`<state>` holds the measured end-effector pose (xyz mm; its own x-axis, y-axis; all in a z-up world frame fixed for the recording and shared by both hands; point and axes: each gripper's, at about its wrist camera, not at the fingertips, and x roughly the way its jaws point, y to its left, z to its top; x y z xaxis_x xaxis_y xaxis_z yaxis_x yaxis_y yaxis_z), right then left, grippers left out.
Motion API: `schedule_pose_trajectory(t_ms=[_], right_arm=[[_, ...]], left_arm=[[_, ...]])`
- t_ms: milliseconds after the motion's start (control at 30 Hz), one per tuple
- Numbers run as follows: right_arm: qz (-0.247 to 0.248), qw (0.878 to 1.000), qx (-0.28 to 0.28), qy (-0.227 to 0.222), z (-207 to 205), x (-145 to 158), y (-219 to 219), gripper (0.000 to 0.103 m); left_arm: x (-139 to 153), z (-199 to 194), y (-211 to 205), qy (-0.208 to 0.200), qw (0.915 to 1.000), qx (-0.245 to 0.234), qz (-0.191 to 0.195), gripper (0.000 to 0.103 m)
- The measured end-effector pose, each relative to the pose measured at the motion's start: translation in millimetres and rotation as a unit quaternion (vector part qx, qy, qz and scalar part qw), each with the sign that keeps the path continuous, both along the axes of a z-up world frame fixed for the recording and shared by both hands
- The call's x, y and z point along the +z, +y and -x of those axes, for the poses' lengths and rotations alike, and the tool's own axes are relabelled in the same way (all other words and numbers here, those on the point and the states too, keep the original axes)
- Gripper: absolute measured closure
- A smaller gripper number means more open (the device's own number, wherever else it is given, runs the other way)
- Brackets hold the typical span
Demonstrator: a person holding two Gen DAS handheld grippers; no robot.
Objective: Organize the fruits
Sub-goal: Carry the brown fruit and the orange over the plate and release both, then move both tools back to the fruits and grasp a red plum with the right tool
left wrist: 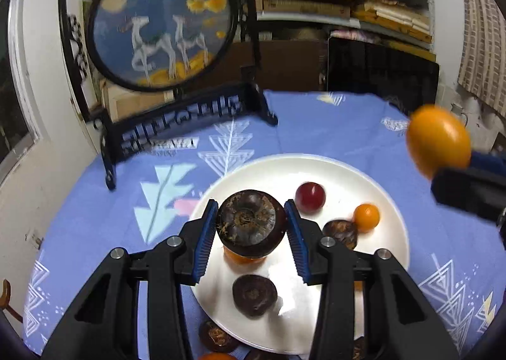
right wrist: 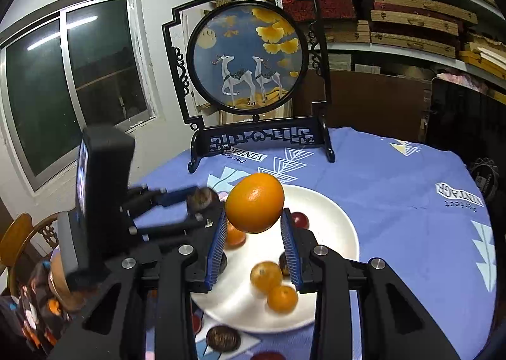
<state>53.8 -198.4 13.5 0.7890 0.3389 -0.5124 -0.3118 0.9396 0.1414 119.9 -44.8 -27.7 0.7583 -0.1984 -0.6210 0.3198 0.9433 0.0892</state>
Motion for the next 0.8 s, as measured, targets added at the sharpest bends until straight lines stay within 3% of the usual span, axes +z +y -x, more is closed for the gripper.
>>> schedule_pose_trajectory(t_ms=[167, 600, 633, 700, 800], right_arm=[[-0.029, 1.0, 0.009, 0.003, -10, -17, 0, 0.068], [-0.016, 1.0, -0.011, 0.019, -20, -35, -3, 0.069], [-0.017, 1.0, -0.013, 0.019, -20, -35, -3, 0.068], [-0.017, 0.999, -0.027, 0.018, -20, -36, -5, 0.054], [-0.015, 0.999, -0.03, 0.019, -21, -38, -7, 0.051]], left_arm=[[-12, -7, 2, 0.005, 0.9999, 0.005, -0.009, 0.061], [-21, -8, -5, 0.014, 0.9995, -0.006, -0.026, 0.061], [-22, -7, -6, 0.013, 0.9995, -0.007, -0.028, 0.058], [-22, -6, -7, 0.004, 0.9994, -0.005, -0.033, 0.029], [-19, -3, -6, -0.006, 0.9994, -0.007, -0.033, 0.028]])
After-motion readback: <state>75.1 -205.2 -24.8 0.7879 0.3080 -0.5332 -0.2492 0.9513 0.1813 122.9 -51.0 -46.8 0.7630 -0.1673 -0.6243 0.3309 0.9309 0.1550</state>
